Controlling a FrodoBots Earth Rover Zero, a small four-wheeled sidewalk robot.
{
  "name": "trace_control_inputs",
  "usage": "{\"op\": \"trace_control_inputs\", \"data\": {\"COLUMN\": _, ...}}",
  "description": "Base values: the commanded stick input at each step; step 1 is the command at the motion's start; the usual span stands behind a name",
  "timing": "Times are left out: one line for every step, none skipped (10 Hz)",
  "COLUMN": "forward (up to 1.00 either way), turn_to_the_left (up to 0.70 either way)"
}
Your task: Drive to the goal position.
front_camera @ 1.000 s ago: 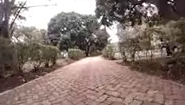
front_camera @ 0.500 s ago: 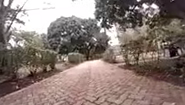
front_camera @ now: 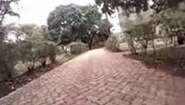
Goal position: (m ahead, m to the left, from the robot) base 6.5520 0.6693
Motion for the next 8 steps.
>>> {"op": "trace_control_inputs", "data": {"forward": 0.7, "turn_to_the_left": 0.0}}
{"op": "trace_control_inputs", "data": {"forward": 0.7, "turn_to_the_left": 0.0}}
{"op": "trace_control_inputs", "data": {"forward": 0.7, "turn_to_the_left": 0.0}}
{"op": "trace_control_inputs", "data": {"forward": 0.7, "turn_to_the_left": 0.01}}
{"op": "trace_control_inputs", "data": {"forward": 0.7, "turn_to_the_left": 0.0}}
{"op": "trace_control_inputs", "data": {"forward": 0.7, "turn_to_the_left": 0.0}}
{"op": "trace_control_inputs", "data": {"forward": 0.7, "turn_to_the_left": 0.0}}
{"op": "trace_control_inputs", "data": {"forward": 0.7, "turn_to_the_left": 0.01}}
